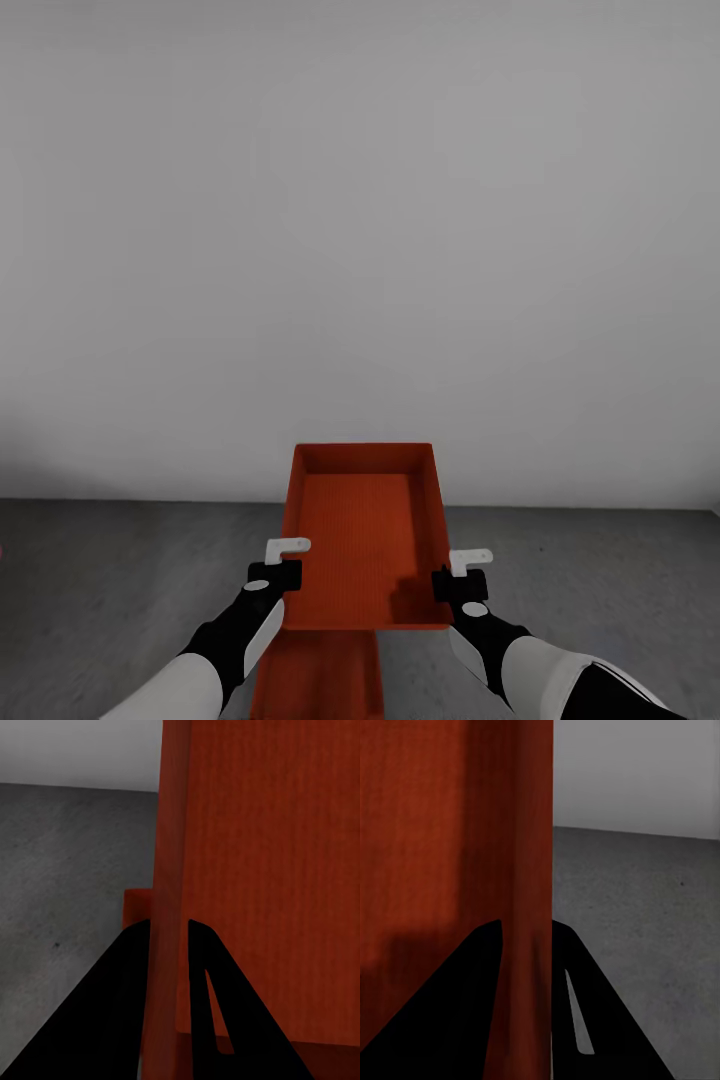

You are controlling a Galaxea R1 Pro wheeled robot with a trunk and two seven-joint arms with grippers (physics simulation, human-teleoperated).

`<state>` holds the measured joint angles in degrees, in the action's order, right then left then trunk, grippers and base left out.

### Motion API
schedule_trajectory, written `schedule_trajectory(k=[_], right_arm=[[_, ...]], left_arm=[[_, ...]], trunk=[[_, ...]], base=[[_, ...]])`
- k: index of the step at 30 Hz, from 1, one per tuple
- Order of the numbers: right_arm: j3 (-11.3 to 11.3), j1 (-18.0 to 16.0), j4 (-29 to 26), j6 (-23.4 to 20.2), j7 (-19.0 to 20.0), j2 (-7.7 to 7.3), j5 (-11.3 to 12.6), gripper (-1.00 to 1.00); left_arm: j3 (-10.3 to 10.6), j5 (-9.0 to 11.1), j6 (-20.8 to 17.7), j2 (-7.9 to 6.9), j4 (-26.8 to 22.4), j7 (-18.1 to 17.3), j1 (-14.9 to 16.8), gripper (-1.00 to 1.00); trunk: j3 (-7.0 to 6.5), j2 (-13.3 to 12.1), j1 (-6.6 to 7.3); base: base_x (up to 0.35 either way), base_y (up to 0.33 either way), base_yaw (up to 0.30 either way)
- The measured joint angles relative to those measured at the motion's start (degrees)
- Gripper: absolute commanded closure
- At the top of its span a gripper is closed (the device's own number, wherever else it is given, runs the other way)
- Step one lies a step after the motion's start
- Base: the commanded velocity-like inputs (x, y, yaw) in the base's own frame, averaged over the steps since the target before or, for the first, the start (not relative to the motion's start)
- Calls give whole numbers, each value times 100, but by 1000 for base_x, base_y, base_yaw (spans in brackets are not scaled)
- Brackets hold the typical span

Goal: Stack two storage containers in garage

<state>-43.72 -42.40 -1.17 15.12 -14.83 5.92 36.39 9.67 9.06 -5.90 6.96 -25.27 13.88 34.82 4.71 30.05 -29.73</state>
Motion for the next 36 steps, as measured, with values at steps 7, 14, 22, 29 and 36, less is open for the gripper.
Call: schedule_trajectory(k=[7,14,22,29,36], right_arm=[[-8,1,2,-2,1,0,7,100],[-29,1,8,-4,-2,6,34,100],[-38,-1,10,-3,-4,10,45,100],[-40,1,11,-3,-4,10,48,100],[-39,1,11,-3,-4,10,47,100]], left_arm=[[-1,-2,1,1,7,-2,1,100],[2,2,-1,-3,18,-5,2,100],[3,6,-3,-7,17,-7,2,100],[4,7,-3,-7,19,-7,2,100],[5,7,-3,-7,19,-7,2,100]], trunk=[[64,0,0],[127,0,0],[200,1,0],[263,1,0],[327,1,0]], base=[[0,0,0],[0,0,0],[0,0,0],[0,0,0],[0,0,0]])
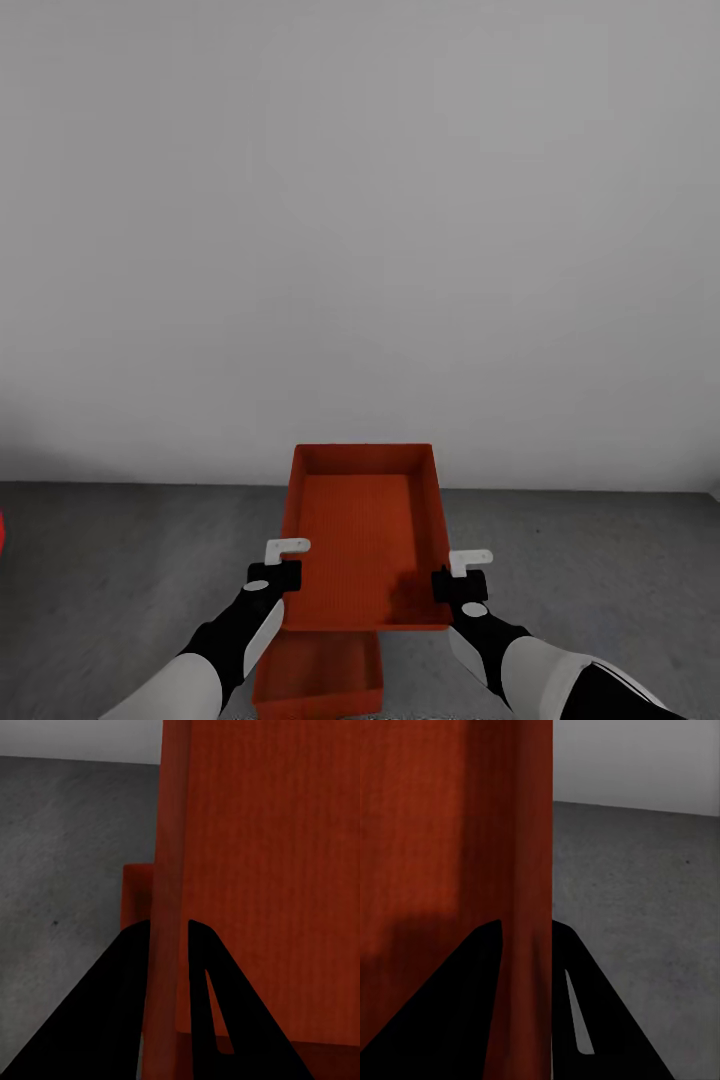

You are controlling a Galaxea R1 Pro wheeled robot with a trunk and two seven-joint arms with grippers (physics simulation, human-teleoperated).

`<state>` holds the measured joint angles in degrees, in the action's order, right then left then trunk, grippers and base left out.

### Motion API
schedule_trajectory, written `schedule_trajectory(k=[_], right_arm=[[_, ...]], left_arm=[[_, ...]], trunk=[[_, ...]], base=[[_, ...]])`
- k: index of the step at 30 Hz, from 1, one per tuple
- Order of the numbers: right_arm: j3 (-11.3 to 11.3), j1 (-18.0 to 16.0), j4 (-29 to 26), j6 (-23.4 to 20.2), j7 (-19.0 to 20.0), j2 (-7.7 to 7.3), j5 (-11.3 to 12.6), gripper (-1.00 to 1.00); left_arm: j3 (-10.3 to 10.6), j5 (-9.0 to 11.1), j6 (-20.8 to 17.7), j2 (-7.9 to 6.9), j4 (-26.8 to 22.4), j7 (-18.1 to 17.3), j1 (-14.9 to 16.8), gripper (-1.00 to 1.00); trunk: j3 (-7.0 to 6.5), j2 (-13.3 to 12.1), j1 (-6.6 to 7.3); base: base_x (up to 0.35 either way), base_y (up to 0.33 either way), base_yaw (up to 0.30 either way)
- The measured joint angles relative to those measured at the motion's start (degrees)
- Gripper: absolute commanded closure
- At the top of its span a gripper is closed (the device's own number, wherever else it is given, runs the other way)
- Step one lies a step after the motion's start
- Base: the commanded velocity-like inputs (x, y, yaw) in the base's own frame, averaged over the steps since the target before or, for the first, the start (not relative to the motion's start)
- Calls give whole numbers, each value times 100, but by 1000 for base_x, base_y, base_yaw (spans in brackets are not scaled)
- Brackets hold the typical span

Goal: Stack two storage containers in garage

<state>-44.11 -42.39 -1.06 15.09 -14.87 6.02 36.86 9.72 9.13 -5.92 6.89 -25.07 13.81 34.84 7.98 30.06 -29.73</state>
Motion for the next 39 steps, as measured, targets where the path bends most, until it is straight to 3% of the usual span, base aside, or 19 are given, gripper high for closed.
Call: schedule_trajectory(k=[39], right_arm=[[-9,-1,3,10,5,0,16,100]], left_arm=[[-1,-2,0,0,-5,1,0,100]], trunk=[[354,1,0]], base=[[0,0,0]])
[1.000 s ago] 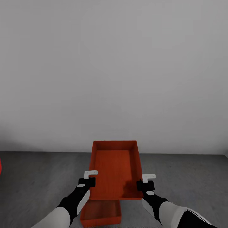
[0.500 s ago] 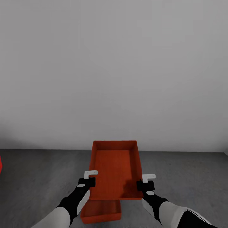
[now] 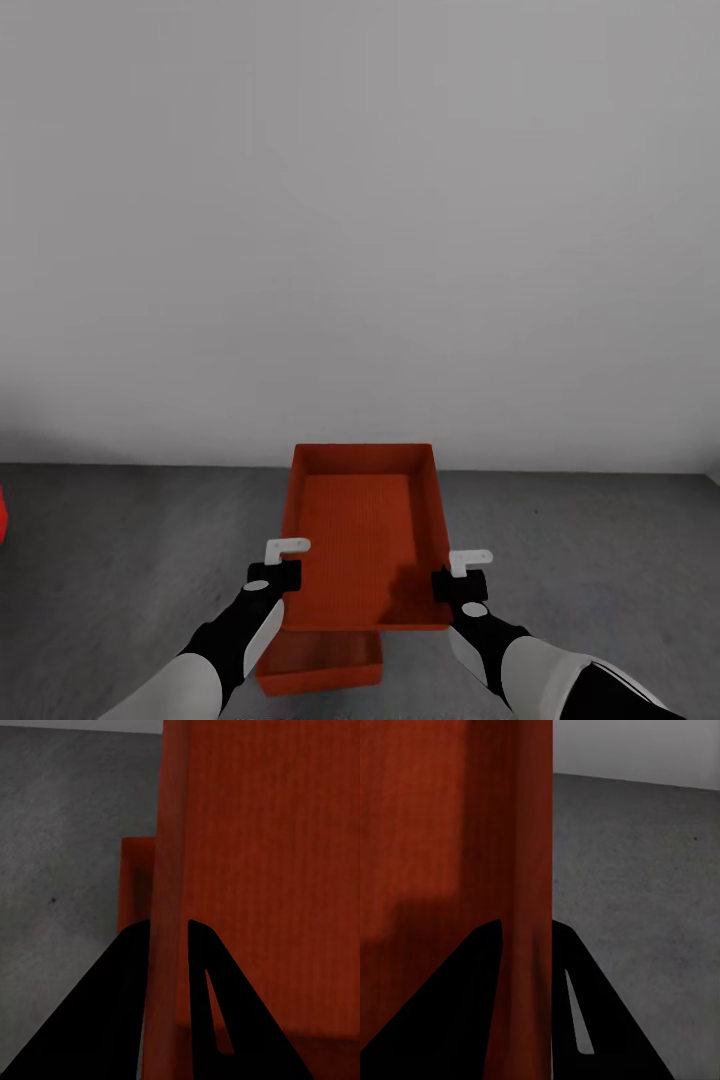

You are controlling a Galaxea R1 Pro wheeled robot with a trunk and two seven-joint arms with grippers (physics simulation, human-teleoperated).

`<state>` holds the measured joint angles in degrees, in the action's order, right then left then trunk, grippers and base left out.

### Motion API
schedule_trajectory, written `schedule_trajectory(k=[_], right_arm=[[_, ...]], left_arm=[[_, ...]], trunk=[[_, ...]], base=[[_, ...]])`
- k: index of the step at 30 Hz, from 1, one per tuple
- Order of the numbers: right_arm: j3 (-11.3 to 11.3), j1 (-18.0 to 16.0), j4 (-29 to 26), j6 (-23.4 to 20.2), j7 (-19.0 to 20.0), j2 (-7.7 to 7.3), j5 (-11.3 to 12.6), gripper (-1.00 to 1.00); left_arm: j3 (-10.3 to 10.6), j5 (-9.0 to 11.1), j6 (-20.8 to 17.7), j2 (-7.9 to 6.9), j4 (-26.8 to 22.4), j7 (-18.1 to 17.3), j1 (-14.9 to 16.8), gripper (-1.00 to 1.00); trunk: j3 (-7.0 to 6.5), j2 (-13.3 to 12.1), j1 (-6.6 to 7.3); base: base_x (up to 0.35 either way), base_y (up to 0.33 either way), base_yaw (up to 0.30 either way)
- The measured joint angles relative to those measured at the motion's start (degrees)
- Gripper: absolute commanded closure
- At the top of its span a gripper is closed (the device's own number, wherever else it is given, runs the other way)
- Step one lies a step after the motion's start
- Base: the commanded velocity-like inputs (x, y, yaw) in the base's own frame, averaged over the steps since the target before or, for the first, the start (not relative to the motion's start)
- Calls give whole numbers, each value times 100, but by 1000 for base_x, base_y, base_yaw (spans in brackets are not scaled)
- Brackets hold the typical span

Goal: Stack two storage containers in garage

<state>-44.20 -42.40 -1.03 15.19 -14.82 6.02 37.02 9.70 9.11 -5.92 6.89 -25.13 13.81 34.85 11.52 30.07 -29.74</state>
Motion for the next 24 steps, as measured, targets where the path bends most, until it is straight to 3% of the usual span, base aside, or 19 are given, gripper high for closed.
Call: schedule_trajectory(k=[24], right_arm=[[-11,-1,2,-2,1,0,10,100]], left_arm=[[0,1,1,0,4,-1,1,100]], trunk=[[218,0,0]], base=[[0,0,0]])
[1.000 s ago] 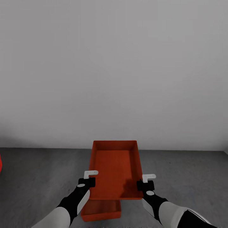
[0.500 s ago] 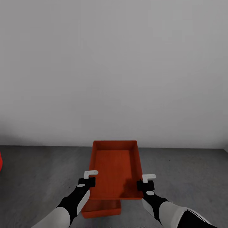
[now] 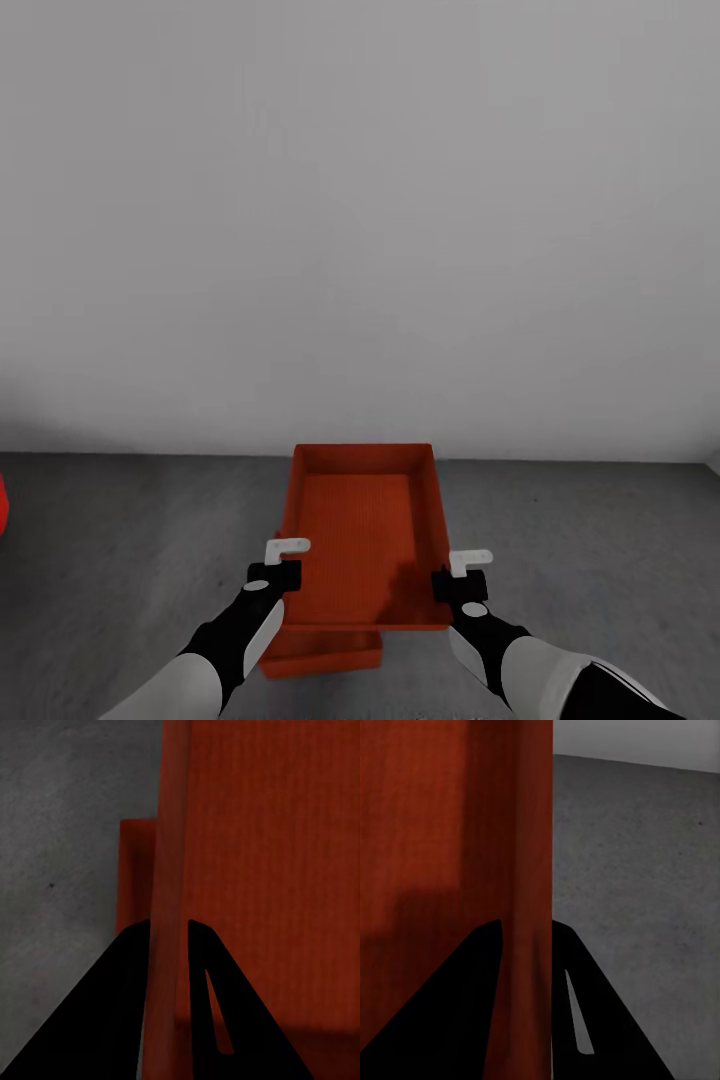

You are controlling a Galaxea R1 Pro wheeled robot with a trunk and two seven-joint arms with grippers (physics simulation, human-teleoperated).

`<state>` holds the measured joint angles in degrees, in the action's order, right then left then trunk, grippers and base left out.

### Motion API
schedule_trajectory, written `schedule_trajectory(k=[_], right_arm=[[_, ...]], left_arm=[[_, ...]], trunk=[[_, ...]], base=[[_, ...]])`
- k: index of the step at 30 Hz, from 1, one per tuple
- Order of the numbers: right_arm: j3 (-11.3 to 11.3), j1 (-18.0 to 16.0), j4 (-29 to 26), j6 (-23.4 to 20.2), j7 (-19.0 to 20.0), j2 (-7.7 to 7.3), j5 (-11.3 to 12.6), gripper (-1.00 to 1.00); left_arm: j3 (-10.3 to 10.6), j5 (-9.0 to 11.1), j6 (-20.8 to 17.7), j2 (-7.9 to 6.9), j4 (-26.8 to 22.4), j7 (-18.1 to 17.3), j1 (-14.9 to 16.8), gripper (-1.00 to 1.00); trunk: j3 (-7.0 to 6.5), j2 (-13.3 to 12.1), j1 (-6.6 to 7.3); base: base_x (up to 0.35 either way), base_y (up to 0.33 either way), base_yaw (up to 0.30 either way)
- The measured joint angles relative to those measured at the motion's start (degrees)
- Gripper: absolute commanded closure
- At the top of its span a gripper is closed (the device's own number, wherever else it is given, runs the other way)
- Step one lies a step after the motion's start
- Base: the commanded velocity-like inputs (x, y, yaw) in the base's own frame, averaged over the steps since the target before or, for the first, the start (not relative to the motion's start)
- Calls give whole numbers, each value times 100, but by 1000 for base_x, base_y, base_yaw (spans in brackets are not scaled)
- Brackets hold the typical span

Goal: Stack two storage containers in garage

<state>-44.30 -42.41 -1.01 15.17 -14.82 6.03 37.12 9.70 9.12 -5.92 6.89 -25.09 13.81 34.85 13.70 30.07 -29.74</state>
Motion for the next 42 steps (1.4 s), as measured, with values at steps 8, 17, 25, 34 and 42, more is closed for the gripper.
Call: schedule_trajectory(k=[8,17,25,34,42], right_arm=[[1,0,0,0,0,-1,-2,100],[2,1,0,2,0,0,-1,100],[3,0,-1,-1,0,0,-3,100],[0,-1,0,-2,0,0,-1,100],[2,0,-1,-2,0,0,-3,100]], left_arm=[[0,0,0,0,0,0,0,100],[1,0,0,0,-1,0,0,100],[1,1,0,0,0,0,0,100],[0,1,0,0,1,0,0,100],[1,2,0,0,1,0,0,100]], trunk=[[73,0,0],[154,0,0],[227,0,0],[308,1,0],[381,1,0]], base=[[0,0,0],[0,0,0],[0,0,0],[0,0,0],[0,0,0]])
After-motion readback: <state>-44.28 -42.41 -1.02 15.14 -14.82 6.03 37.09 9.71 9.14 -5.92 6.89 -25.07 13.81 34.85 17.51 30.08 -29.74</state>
